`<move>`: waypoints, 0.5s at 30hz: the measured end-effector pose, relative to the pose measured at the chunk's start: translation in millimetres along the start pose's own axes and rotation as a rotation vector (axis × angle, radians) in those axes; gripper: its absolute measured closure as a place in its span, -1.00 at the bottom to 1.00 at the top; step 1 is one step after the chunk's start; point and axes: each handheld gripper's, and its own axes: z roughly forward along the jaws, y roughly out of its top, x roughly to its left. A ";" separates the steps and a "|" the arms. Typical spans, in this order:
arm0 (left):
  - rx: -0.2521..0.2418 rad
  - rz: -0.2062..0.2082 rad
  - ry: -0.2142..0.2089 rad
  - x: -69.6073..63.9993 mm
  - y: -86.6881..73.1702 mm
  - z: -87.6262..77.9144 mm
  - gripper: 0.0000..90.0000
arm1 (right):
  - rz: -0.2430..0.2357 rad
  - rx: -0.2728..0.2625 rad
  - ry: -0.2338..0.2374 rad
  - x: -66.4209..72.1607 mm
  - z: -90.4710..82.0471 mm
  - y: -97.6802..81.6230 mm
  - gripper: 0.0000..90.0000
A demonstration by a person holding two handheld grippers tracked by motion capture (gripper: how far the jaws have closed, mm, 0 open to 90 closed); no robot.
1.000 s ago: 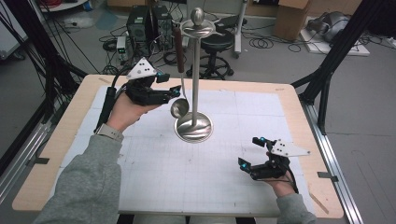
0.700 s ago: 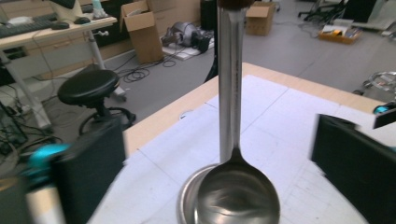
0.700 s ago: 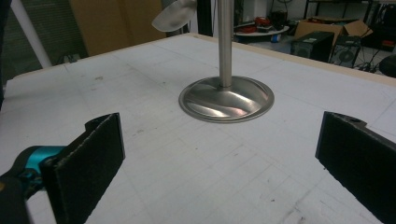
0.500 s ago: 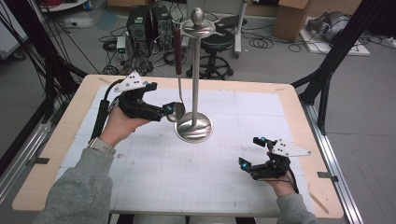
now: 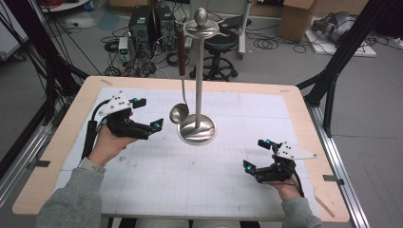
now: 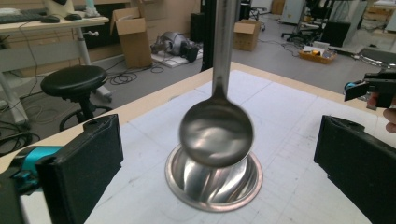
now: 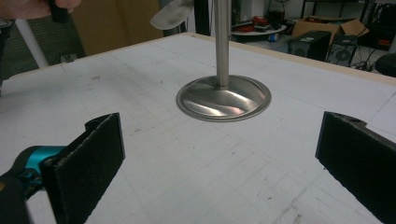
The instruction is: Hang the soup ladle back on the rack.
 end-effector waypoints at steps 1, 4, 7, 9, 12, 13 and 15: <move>-0.002 -0.004 0.005 1.2 -3.0 -3.1 -0.96 | 0.000 0.000 0.000 0.0 0.0 0.0 -0.99; 0.018 0.001 0.027 3.8 -10.8 -13.4 -0.96 | -0.003 -0.002 -0.003 -0.2 0.0 0.0 -0.99; 0.001 0.002 0.033 6.9 -16.8 -24.5 -0.96 | 0.007 0.003 -0.004 0.3 -0.2 -0.2 -0.99; -0.004 -0.008 0.043 8.6 -21.3 -30.1 -0.96 | 0.004 0.002 -0.004 -0.3 0.2 -0.3 -0.99; 0.006 -0.008 0.058 10.6 -29.2 -34.5 -0.96 | 0.007 0.002 -0.005 -0.2 0.3 -0.3 -0.99; -0.003 -0.001 0.065 9.7 -32.0 -35.8 -0.96 | 0.007 0.002 -0.005 -0.2 0.3 -0.3 -0.99; -0.020 0.001 0.060 6.9 -36.4 -38.7 -0.96 | 0.003 0.001 -0.006 -0.9 0.1 -0.4 -0.99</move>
